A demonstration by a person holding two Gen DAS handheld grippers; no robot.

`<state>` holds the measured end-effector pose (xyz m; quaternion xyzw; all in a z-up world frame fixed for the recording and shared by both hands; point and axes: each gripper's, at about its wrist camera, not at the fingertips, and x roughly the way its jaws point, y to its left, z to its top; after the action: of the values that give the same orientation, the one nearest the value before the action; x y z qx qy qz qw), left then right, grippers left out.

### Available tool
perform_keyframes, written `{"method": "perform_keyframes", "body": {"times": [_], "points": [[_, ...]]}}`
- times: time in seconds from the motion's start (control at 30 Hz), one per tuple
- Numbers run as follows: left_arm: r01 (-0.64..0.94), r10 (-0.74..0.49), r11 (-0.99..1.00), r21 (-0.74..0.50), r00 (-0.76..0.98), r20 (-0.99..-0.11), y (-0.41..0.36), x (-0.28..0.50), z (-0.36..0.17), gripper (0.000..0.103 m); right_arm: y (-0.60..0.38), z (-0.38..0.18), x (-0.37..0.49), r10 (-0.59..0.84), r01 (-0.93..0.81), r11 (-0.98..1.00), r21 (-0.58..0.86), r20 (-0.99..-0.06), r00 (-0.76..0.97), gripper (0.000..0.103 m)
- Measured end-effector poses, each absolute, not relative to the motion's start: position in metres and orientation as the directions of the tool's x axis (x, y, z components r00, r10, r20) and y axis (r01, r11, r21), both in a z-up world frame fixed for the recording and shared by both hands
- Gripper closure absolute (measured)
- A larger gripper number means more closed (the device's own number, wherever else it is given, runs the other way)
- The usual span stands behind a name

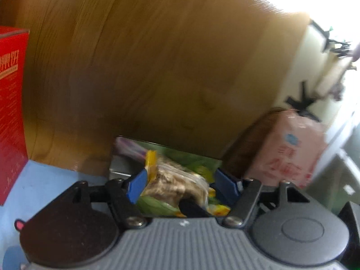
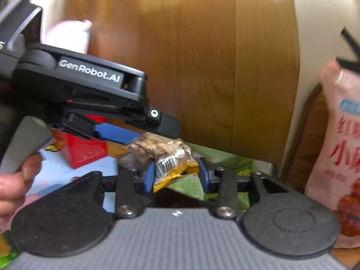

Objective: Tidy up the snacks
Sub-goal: 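Carry the peanut packet over the black tin and open the left tool, then grasp the green square biscuit packet with the left tool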

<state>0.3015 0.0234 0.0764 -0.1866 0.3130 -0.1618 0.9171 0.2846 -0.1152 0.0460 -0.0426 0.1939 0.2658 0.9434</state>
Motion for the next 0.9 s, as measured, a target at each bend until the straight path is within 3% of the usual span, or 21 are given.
{"method": "perform_keyframes", "body": {"times": [0.13,0.27,0.37,0.5,0.63,0.73,0.9], "points": [[0.138,-0.386,0.876,-0.461,0.773,-0.503,0.034,0.299,0.068,0.036,-0.113,0.032,0.302,0.456,-0.477,0.877,0.064,-0.426,0.781,0.046],[0.141,-0.388,0.868,-0.476,0.79,-0.474,0.049,0.267,0.067,0.036,-0.138,0.039,0.281,0.471,-0.455,0.88,0.137,-0.38,0.796,0.046],[0.135,-0.417,0.855,-0.502,0.754,-0.508,0.054,0.245,0.056,0.036,-0.163,0.041,0.259,0.497,-0.446,0.868,0.218,-0.347,0.795,0.046],[0.112,-0.432,0.856,-0.505,0.691,-0.579,0.06,0.216,0.037,0.038,-0.188,0.026,0.242,0.552,-0.426,0.83,0.36,-0.415,0.724,0.047],[0.068,-0.422,0.839,-0.54,0.708,-0.566,0.1,0.168,0.031,0.038,-0.197,0.015,0.226,0.627,-0.38,0.766,0.518,-0.472,0.619,0.048],[-0.001,-0.368,0.843,-0.538,0.729,-0.577,0.133,0.128,0.028,0.038,-0.181,0.012,0.2,0.736,-0.453,0.673,0.584,-0.473,0.485,0.047],[-0.072,-0.338,0.837,-0.542,0.712,-0.616,0.168,0.071,0.018,0.038,-0.119,0.015,0.138,0.82,-0.68,0.535,0.501,-0.502,0.276,0.046]]}}
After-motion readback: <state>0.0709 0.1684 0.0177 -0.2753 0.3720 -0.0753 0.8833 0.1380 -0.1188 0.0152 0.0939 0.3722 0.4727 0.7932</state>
